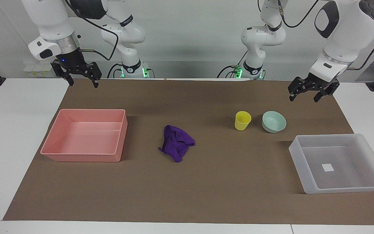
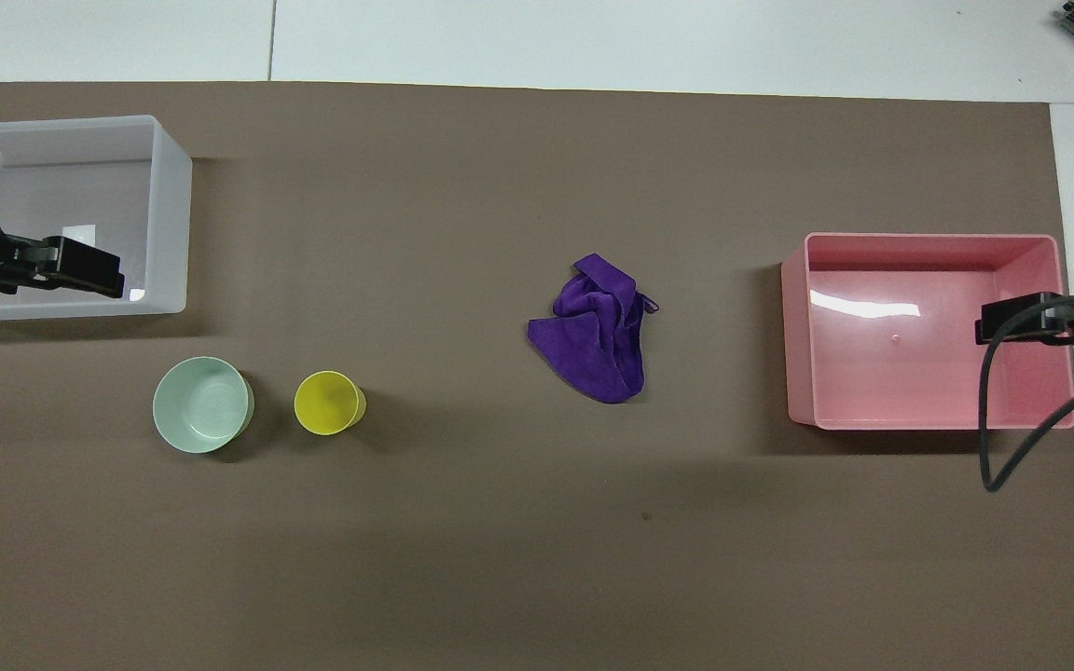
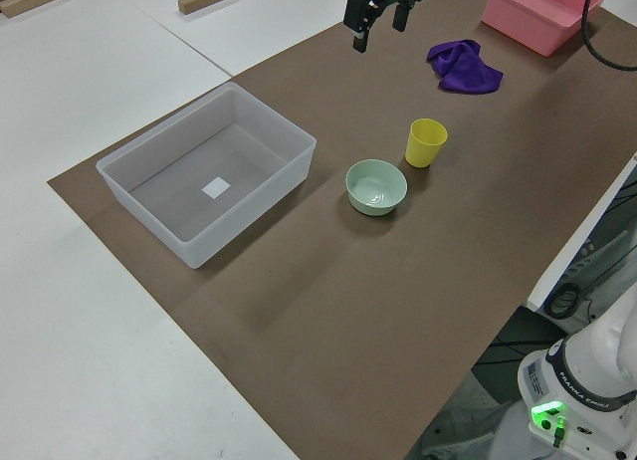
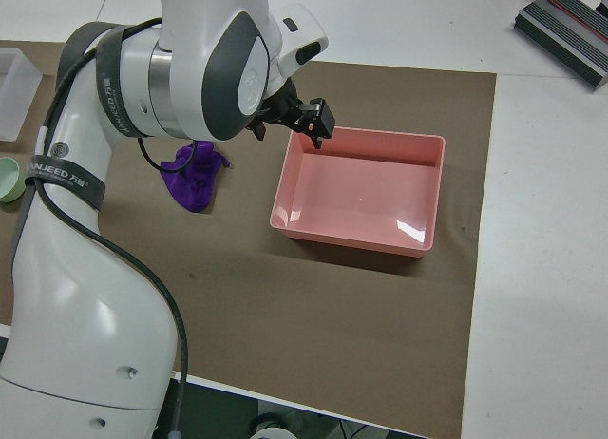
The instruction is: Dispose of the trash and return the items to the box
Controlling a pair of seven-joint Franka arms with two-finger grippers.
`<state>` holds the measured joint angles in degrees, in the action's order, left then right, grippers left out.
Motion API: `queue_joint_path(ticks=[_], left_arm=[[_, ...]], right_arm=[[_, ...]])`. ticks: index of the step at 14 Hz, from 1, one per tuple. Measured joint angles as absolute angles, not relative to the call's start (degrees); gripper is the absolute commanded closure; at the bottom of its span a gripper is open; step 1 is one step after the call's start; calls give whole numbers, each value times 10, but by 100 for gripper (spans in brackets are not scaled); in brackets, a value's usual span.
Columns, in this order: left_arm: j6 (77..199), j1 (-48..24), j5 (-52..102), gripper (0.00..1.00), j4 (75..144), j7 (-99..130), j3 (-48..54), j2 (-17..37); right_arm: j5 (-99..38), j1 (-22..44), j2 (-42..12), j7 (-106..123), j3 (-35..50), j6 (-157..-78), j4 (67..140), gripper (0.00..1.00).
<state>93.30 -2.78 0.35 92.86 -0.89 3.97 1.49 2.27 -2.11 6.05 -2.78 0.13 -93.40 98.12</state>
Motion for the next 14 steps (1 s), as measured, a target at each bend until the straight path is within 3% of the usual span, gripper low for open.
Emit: queue_joint_path(ticks=[7,14], left_arm=[[933,-28,3,0,934,-9,41,9],[932,-28,3,0,934,-9,41,9]], right_arm=[[23,-47,60,-20,0,-948,984,0],[23,14,60,-20,-50,-958,985,0]])
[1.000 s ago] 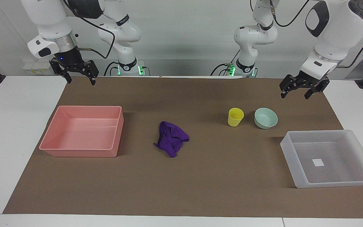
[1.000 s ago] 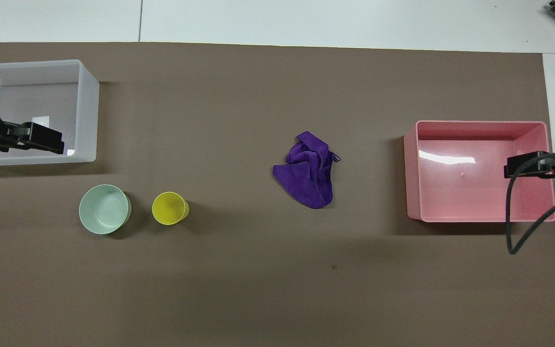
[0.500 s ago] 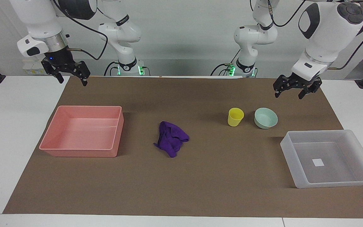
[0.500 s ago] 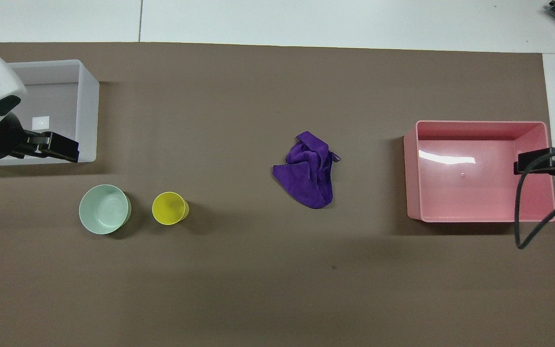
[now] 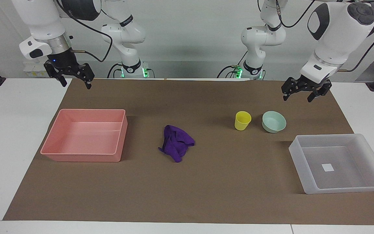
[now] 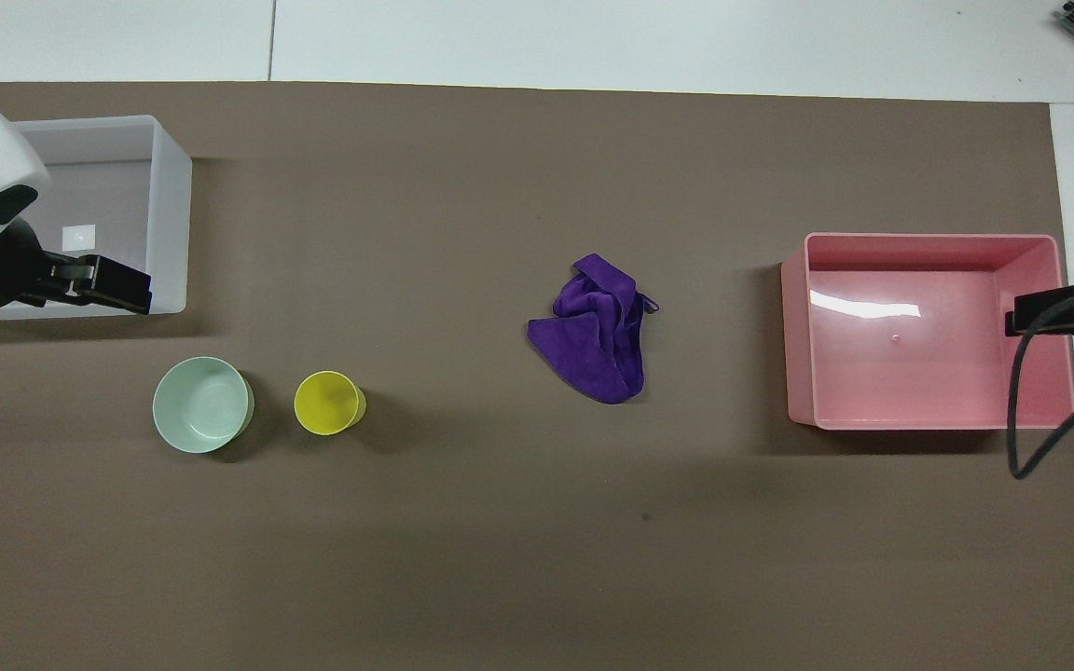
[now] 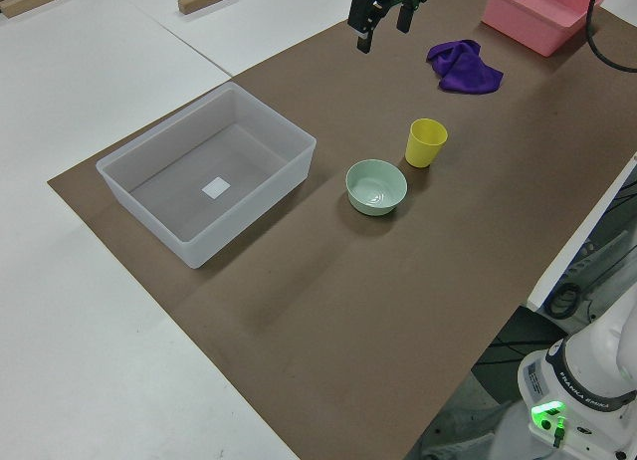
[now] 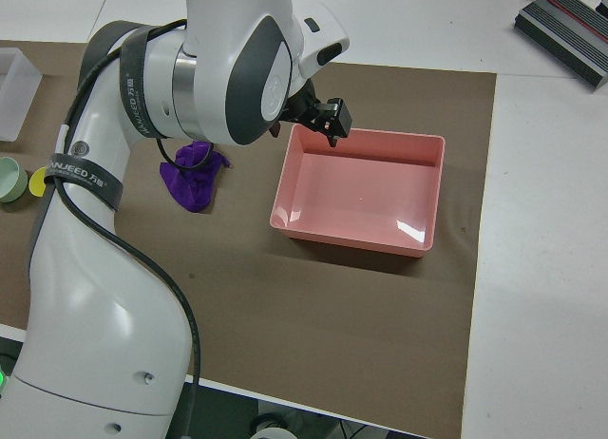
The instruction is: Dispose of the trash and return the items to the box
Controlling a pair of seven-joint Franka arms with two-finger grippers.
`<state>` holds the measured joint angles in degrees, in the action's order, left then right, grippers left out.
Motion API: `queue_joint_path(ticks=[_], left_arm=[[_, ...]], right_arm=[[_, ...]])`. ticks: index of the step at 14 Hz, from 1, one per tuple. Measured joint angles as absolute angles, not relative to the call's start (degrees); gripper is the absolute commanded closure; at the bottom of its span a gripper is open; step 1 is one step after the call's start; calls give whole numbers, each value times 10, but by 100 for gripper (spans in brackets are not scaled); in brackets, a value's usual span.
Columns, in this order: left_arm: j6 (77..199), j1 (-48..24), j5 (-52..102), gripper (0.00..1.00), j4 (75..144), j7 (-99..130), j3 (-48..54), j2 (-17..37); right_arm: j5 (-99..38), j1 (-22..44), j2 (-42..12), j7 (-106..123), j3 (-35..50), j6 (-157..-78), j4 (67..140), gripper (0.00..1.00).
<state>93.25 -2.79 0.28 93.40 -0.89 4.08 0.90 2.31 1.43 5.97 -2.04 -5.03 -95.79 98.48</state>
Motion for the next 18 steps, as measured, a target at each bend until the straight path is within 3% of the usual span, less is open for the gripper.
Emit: queue_joint_path(ticks=[13,18], left_arm=[[905,-24,2,0,941,-9,36,8],[909,33,0,0,1021,-10,30,10]], right_arm=[[23,22,55,-20,-45,-997,1014,0],[21,31,-1,-78,14,-1097,1047,0]])
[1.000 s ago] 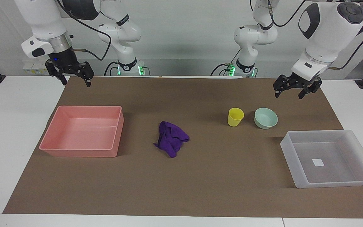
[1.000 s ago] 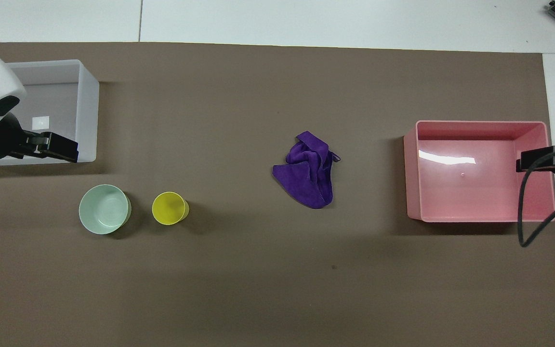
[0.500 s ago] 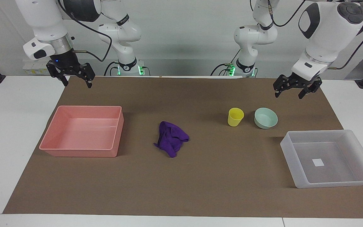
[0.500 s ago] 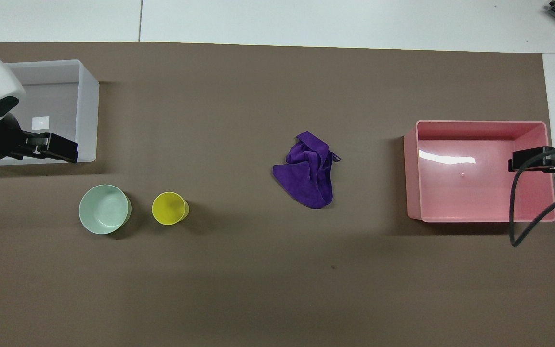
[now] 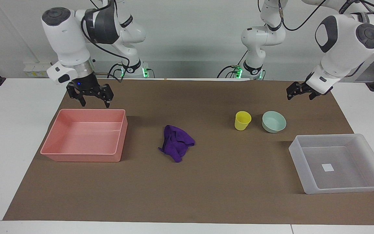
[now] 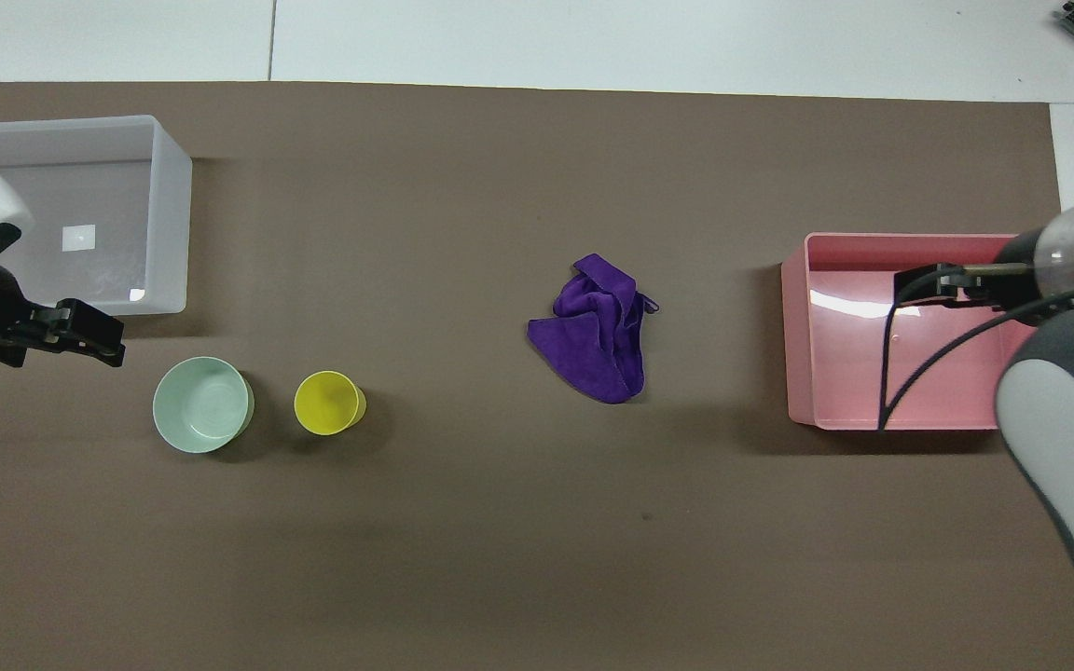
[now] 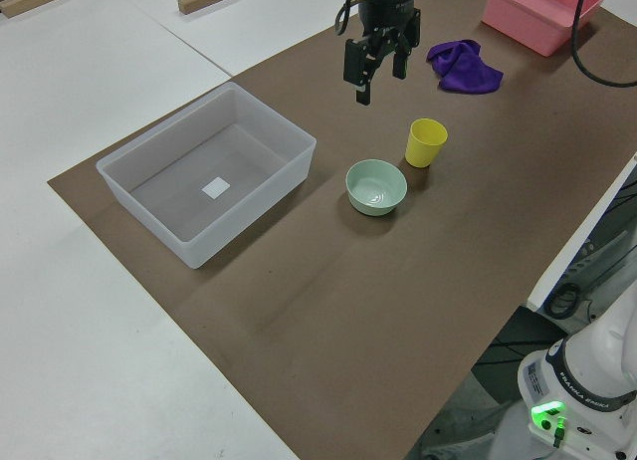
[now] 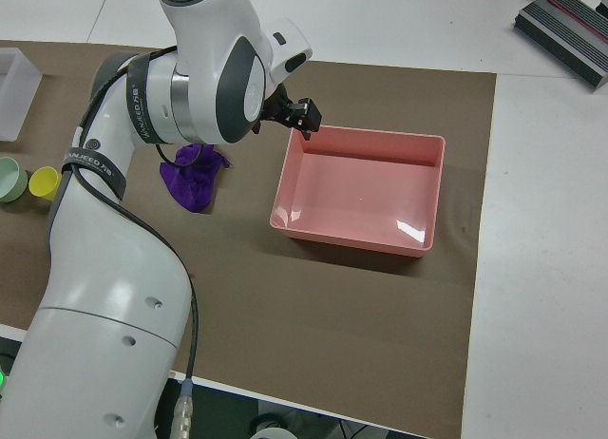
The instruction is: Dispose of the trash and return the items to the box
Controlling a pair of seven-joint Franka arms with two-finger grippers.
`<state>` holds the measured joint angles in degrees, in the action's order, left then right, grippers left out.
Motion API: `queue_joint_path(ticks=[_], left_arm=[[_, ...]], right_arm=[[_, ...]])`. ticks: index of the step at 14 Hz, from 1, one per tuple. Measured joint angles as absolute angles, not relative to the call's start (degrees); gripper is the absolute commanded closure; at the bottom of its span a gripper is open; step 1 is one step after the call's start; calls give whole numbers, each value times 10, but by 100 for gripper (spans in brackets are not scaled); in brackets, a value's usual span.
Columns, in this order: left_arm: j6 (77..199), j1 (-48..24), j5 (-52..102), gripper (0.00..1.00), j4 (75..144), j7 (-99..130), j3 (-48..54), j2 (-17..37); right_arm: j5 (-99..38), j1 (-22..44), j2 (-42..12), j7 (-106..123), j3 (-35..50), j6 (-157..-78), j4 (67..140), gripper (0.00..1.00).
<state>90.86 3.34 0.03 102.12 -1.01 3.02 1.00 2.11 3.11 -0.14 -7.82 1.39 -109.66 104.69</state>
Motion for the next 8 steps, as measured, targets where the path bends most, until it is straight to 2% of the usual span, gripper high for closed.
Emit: queue_joint_path(ticks=[5,8], left_arm=[[1083,67,33,0,1178,-18,30,18],[1179,71,51,0,1263,-43,30,22]], right_arm=[[20,136,-74,-216,34,-1239,1089,0],[20,170,-123,-235,34,-1318,1090,0]])
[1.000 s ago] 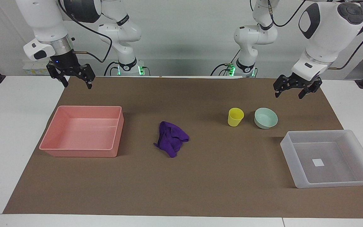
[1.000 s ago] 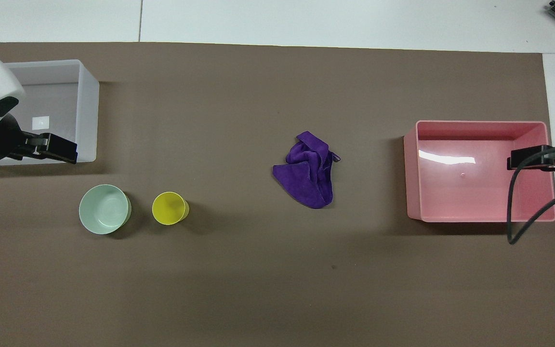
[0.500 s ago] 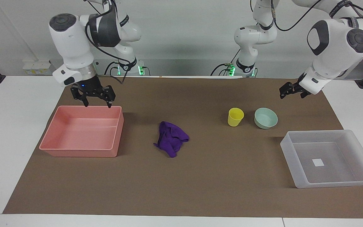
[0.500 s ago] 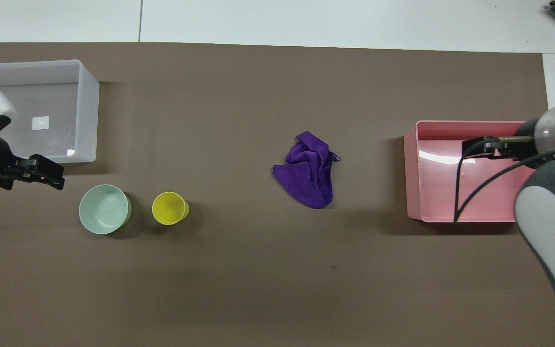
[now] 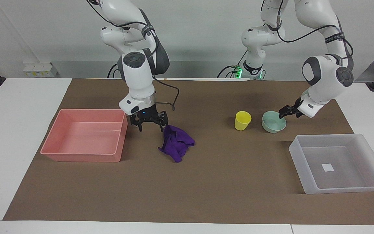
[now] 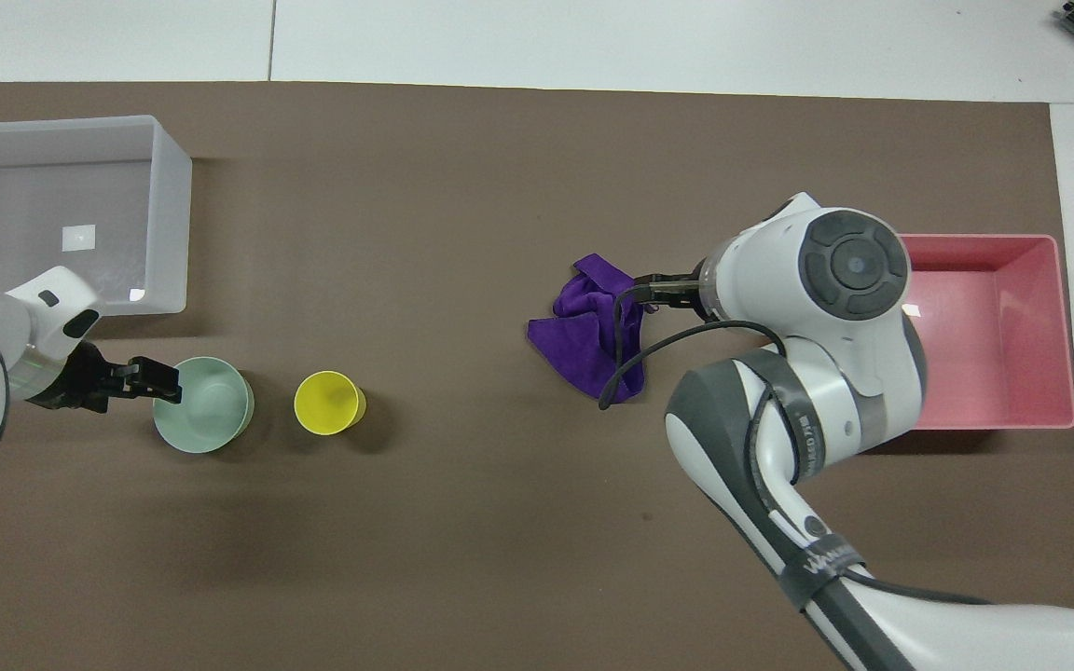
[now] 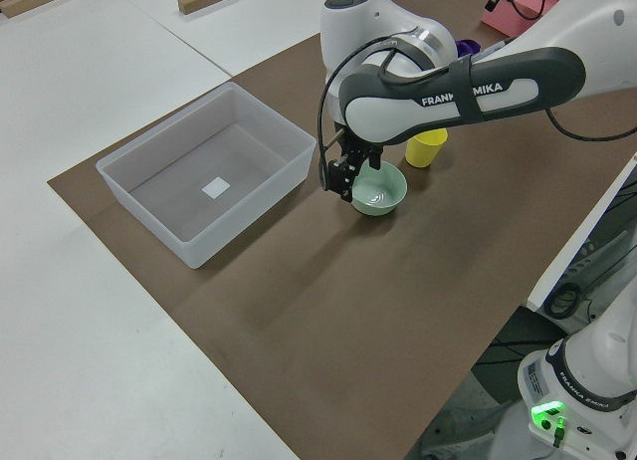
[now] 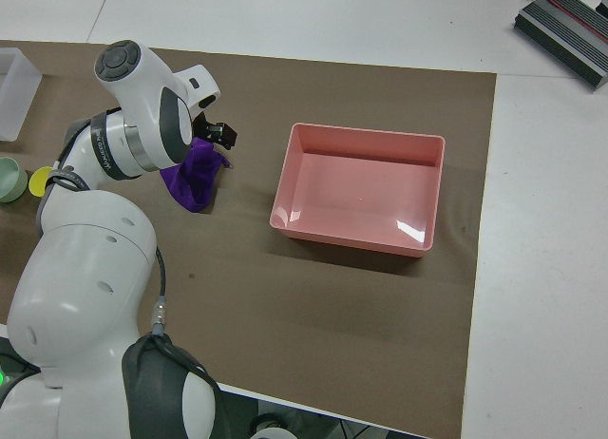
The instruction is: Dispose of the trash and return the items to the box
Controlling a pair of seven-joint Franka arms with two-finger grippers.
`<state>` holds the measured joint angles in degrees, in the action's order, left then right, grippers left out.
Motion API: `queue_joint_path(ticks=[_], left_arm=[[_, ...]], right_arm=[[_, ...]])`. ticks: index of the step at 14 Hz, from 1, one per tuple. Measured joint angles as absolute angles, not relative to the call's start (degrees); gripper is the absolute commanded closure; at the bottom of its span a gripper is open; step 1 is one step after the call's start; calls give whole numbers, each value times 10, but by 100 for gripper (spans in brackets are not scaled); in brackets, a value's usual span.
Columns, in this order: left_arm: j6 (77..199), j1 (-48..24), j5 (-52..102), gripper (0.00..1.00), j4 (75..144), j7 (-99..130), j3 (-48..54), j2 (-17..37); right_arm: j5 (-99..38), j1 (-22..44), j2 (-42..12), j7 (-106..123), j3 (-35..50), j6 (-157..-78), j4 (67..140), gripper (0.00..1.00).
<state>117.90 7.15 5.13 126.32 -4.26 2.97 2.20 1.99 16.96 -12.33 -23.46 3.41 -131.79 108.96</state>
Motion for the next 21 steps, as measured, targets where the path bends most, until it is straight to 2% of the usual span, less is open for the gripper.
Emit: queue_joint_path(ticks=[1,2,3,4,5,6,10,13,17,21], left_arm=[[1203,72,53,7,1283,-45,30,22],[1222,72,54,33,1297,-46,30,23],[1234,72,55,66,1306,-46,30,24],[1239,72,55,89,1310,-46,30,26],[1240,73,56,100,1310,-46,30,28],[1241,73,56,100,1310,-46,30,29],[1240,73,57,100,1304,-46,29,29],[1210,75,79,100,1273,-46,29,28],[1105,100,99,100,1178,-46,28,27],[1018,150,108,100,1048,-46,27,37]], right_arm=[[20,177,-136,-235,34,-1337,1090,0],[20,185,-148,-235,34,-1357,1089,0],[20,193,-162,-235,34,-1377,1090,11],[20,202,-179,-236,34,-1394,1089,43],[20,210,-194,-239,34,-1404,1089,89],[20,214,-207,-240,34,-1409,1089,100],[20,214,-217,-256,33,-1404,1086,100],[20,217,-207,-319,34,-1370,1070,100],[21,223,-172,-430,34,-1309,1019,100],[21,221,-130,-457,32,-1198,961,100]])
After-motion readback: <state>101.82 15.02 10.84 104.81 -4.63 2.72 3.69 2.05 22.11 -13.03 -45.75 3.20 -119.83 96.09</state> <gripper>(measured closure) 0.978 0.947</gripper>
